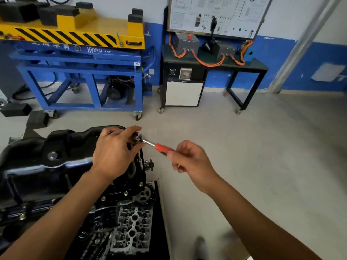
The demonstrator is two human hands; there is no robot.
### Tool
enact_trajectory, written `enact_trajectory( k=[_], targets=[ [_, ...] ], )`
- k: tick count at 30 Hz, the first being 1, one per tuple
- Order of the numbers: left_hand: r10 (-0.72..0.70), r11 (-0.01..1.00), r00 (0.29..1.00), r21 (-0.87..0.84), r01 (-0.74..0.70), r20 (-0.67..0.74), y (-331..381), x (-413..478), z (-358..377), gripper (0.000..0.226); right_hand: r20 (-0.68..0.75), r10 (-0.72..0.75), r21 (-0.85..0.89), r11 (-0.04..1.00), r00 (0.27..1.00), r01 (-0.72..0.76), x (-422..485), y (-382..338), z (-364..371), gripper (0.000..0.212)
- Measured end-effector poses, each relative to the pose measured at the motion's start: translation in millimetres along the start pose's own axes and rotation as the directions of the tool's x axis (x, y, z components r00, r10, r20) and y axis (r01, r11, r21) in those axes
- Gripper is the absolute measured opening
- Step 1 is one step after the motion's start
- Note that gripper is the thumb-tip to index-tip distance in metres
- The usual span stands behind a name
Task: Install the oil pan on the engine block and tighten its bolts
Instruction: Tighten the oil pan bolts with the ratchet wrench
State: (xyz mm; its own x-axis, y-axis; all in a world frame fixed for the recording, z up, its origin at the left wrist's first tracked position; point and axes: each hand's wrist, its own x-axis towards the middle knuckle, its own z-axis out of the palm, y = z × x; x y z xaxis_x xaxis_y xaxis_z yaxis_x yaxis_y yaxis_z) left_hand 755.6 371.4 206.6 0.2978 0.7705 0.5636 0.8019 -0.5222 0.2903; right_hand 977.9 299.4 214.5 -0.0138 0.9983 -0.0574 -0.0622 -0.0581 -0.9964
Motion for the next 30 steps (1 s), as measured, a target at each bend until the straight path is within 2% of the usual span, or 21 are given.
enact_trajectory(
  k=[2,4,7,12,15,18,21,23,25,28,30],
  targets=[
    [0.005,1.000,1.000,0.000,-0.005,0.011,1,1,-1,0.047,0.117,-0.012,-0.052,0.998,0.993,0.018,-14,3,12,0.032],
    [0.017,1.000,1.000,-0.007,-0.017,0.019,2,1,-2,0.051,0.173,0.021,-0.115,0.993,0.985,0.000,-17,4,21,0.037],
    [0.051,0.999,0.999,-0.003,-0.051,0.015,1,0,-4,0.052,0.285,0.089,-0.282,0.959,0.954,-0.005,-11,-3,17,0.042],
    [0.124,0.992,0.990,0.005,-0.124,0.064,-2,-1,-3,0.066,0.489,0.304,-0.520,0.854,0.818,-0.007,14,-39,-11,0.044],
    [0.148,0.989,0.988,-0.002,-0.148,0.050,0,0,-4,0.063,0.473,0.394,-0.731,0.675,0.788,0.102,38,-68,-21,0.040],
    [0.162,0.987,0.985,-0.027,-0.161,0.060,0,-1,-5,0.064,0.405,0.381,-0.885,0.393,0.831,0.251,68,-91,-24,0.035],
    [0.138,0.990,0.986,-0.034,-0.135,0.099,-3,-2,-5,0.068,0.338,0.133,-0.935,0.156,0.932,0.317,93,-99,-14,0.030],
    [0.133,0.991,0.985,-0.039,-0.130,0.112,-5,-2,-3,0.069,0.347,-0.041,-0.938,-0.020,0.937,0.347,101,-96,-1,0.018],
    [0.150,0.988,0.982,-0.049,-0.145,0.111,-7,-2,-3,0.069,0.405,-0.133,-0.906,-0.189,0.904,0.378,102,-84,13,0.021],
    [0.166,0.986,0.981,-0.044,-0.162,0.100,-9,-4,-4,0.064,0.465,-0.195,-0.875,-0.252,0.864,0.414,82,-63,25,0.017],
    [0.164,0.986,0.982,-0.005,-0.164,0.089,-6,-4,-3,0.063,0.430,-0.158,-0.884,-0.275,0.889,0.379,66,-60,24,0.006]
  ],
)
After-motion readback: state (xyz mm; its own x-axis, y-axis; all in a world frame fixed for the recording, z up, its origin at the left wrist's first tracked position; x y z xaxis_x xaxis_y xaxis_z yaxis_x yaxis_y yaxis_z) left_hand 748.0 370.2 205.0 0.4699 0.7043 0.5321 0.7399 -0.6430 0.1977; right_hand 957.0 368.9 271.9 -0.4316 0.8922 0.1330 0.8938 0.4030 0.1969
